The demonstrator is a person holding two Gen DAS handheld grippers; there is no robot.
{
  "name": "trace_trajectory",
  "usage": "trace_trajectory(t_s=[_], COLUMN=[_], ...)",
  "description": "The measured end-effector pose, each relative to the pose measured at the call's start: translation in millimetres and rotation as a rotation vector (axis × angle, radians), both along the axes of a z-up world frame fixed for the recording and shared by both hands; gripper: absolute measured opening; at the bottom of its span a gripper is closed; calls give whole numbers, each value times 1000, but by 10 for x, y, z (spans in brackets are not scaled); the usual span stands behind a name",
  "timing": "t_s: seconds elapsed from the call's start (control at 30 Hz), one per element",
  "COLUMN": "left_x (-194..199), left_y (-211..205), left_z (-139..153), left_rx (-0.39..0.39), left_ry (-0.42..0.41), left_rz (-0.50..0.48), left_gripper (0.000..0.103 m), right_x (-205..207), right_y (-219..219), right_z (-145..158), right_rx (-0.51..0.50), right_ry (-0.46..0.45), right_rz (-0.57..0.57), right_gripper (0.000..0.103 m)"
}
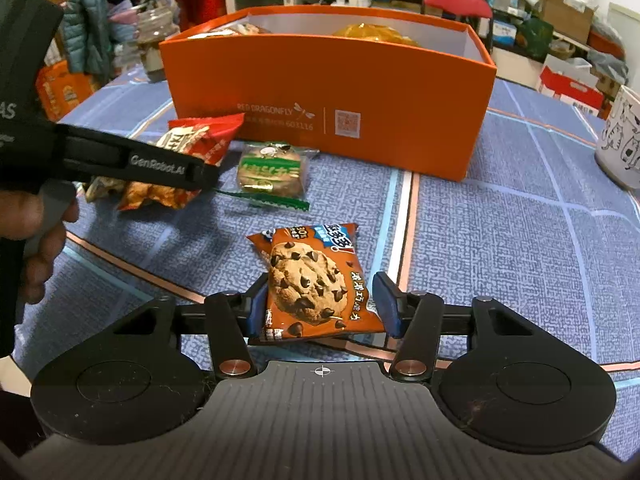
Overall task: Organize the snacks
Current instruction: 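Carry the red bean bag and cookie packet over the orange box and open both grippers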
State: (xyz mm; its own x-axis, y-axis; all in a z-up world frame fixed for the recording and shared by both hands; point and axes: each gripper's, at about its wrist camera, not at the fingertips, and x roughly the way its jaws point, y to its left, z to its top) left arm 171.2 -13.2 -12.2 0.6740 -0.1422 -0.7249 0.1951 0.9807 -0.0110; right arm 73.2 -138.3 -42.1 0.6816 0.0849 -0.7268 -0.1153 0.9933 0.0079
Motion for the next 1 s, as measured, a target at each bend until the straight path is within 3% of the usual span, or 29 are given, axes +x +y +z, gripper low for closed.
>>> trace_trajectory(t_s=[0.1, 0.37, 1.0], left_x=[-32, -108, -249], left_y=[-36, -72, -54], left_z=[26, 172, 395], left_rx=[52, 95, 102], left_ry=[-11, -56, -120], left_rz=[8, 18, 1], left_gripper=[60, 60, 60], right_x=[-3, -32, -155], right_y=[0, 10, 25], right_z=[8, 81, 384], right_rx=[3, 0, -64], right_ry=[-2, -18, -139], right_rz=[3, 2, -15], right_gripper=[34, 28, 26])
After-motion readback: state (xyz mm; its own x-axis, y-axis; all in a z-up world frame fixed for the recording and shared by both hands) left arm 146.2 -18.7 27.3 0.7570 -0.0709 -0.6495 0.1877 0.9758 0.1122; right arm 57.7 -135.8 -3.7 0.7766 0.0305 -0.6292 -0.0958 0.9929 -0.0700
